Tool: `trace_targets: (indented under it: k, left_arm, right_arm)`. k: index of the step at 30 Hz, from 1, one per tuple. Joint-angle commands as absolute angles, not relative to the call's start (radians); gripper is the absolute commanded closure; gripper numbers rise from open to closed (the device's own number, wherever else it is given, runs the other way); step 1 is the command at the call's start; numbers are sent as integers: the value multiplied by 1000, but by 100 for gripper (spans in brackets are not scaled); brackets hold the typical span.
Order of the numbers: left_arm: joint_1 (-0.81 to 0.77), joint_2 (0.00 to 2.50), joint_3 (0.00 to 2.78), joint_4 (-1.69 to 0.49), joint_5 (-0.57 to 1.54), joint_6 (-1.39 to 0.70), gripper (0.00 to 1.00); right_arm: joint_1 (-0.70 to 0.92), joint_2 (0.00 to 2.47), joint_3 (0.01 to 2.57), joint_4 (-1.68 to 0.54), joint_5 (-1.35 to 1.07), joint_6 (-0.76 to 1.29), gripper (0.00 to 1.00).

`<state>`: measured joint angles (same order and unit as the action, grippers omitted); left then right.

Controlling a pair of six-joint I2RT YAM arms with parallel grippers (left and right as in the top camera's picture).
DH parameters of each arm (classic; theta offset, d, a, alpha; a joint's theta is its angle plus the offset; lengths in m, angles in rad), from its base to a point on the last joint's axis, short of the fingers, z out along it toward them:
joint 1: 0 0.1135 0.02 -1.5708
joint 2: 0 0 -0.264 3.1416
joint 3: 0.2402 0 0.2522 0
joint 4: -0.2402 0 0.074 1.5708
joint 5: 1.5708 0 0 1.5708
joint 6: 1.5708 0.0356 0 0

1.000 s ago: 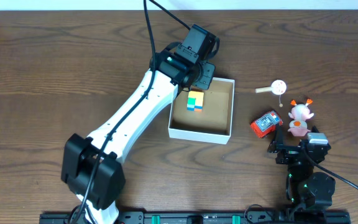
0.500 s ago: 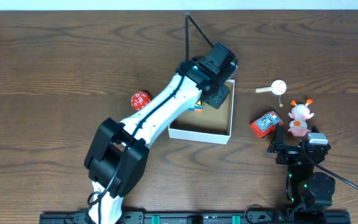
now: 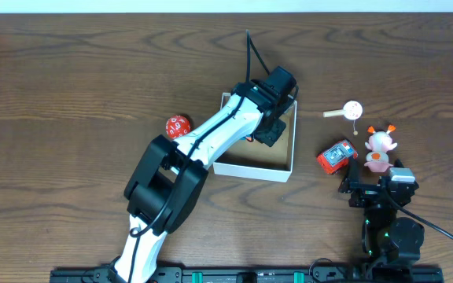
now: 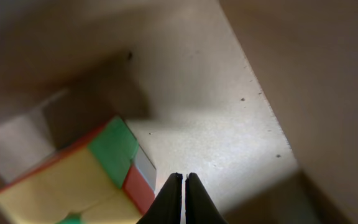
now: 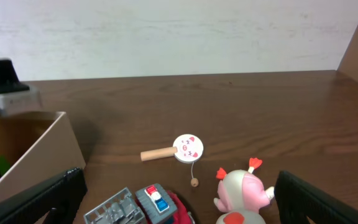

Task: Pack container
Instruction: 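Lower the cube into the box and open left gripper, then withdraw left gripper from the box back to the left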

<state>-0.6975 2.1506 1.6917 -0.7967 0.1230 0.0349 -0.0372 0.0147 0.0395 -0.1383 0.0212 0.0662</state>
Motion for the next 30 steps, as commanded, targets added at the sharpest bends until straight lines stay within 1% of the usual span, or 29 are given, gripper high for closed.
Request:
trace_targets:
  k: [1, 6, 14, 20, 26, 30]
  left_arm:
    - [-693, 2156, 1685, -800, 107, 52, 94]
    - [-693, 2166, 1685, -799, 52, 52, 94]
    - [-690, 2166, 1685, -804, -115, 52, 94]
    - [-682, 2166, 1685, -804, -134, 42, 94]
    - [-678, 2166, 1685, -803, -237, 29, 94]
    - [-674, 2166, 1685, -804, -249, 29, 95]
  right_arm:
    - [-46, 7, 36, -141, 18, 54, 1]
    - [-46, 7, 36, -141, 18, 54, 1]
    - [-46, 7, 36, -141, 18, 54, 1]
    - [-46, 7, 36, -141, 18, 54, 1]
    - [-46, 7, 36, -141, 18, 54, 1]
    - [-46, 7, 36, -141, 18, 54, 1]
